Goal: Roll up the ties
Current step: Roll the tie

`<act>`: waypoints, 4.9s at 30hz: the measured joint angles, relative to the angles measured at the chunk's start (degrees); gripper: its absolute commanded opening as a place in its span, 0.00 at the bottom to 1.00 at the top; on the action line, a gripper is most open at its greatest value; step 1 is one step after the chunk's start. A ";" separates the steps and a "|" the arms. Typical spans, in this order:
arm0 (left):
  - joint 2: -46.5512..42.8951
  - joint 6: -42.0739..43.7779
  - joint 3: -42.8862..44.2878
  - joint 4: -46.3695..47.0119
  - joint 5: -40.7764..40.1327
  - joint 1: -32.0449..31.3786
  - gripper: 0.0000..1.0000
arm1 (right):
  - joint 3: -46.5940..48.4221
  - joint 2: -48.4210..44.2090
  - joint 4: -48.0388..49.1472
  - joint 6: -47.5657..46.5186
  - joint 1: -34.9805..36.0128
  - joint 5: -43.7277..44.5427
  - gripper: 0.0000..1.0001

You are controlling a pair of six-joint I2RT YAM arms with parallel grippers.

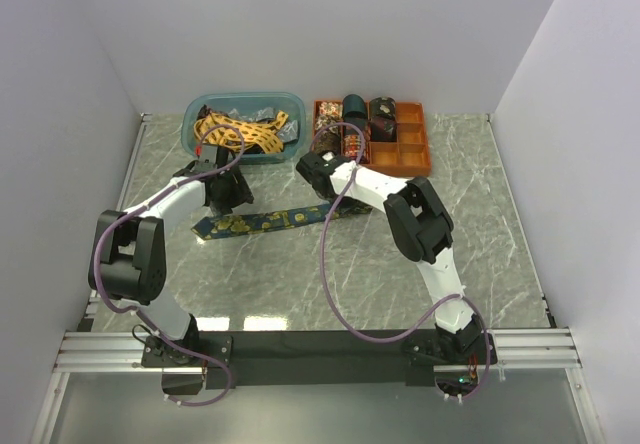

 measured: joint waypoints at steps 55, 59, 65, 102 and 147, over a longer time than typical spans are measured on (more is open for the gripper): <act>0.00 0.46 0.02 0.28 1.51 -3.15 0.71 | 4.59 -5.09 -1.09 3.52 -3.13 -27.15 0.56; 0.00 0.90 0.04 0.31 1.55 -3.43 0.72 | 3.23 -5.09 1.09 4.33 -4.11 -29.27 0.53; 0.00 1.97 0.07 0.66 2.12 -4.81 0.74 | -1.29 -5.31 5.62 5.40 -5.92 -34.47 0.52; 9.88 36.17 18.82 10.23 9.49 -21.99 1.00 | -20.11 -34.88 13.68 13.51 -20.09 -37.86 0.88; 35.56 58.58 40.48 -2.21 11.19 -32.04 0.54 | -41.42 -48.11 17.38 19.43 -35.93 -49.70 0.89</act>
